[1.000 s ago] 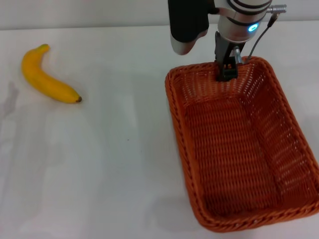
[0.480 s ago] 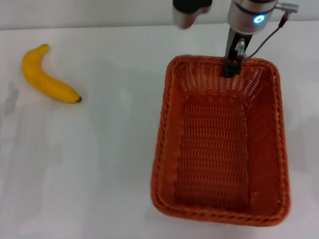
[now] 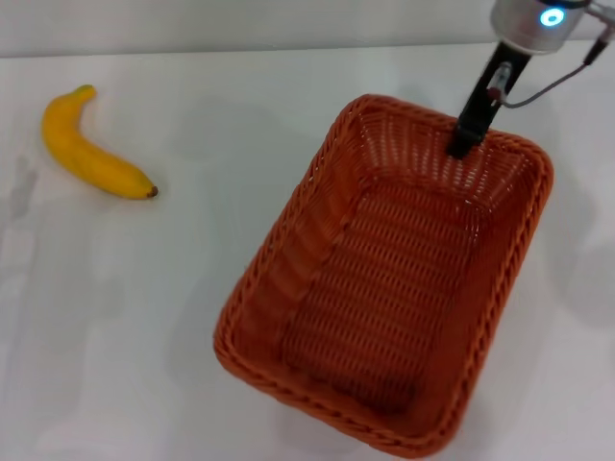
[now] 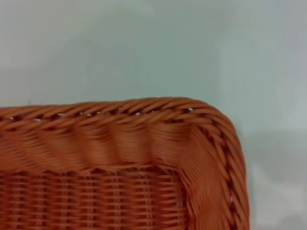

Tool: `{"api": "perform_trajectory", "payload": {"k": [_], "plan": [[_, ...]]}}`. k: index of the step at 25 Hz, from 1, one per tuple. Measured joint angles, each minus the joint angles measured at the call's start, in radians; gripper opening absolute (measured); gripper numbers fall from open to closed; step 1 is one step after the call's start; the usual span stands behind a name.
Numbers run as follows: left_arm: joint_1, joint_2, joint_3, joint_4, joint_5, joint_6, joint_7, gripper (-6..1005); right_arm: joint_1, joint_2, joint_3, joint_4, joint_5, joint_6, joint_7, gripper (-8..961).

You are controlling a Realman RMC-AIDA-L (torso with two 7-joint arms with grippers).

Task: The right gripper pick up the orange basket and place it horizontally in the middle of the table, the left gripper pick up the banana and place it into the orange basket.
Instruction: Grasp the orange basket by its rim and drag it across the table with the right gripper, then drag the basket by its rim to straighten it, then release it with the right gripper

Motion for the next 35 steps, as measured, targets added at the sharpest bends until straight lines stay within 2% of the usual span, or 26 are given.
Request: {"api": "perform_trajectory", "payload": {"k": [6, 10, 16, 20, 25, 35], "plan": [[-0.008, 0.002, 0.002, 0.002, 0.002, 0.000, 0.000, 880, -0.064, -0.041, 0.174, -0.048, 0.001, 0.067, 0.021, 180], [-0.014, 0.001, 0.003, 0.002, 0.004, 0.000, 0.000, 880, -0.132, -0.055, 0.231, -0.126, 0.009, 0.113, 0.051, 178], [-0.029, 0.001, 0.003, 0.003, 0.004, 0.000, 0.000, 880, -0.198, -0.081, 0.391, -0.141, 0.024, 0.169, 0.050, 174], [-0.037, 0.002, 0.003, 0.003, 0.004, 0.004, 0.000, 880, -0.262, -0.117, 0.477, -0.142, 0.111, 0.193, 0.059, 175], [-0.046, 0.003, -0.001, 0.004, 0.003, 0.013, 0.000, 880, -0.357, -0.153, 0.511, -0.143, 0.240, 0.189, 0.083, 176], [-0.053, 0.005, -0.002, 0.015, 0.000, 0.018, 0.002, 880, -0.517, -0.158, 0.517, -0.158, 0.414, 0.172, 0.164, 200]]}}
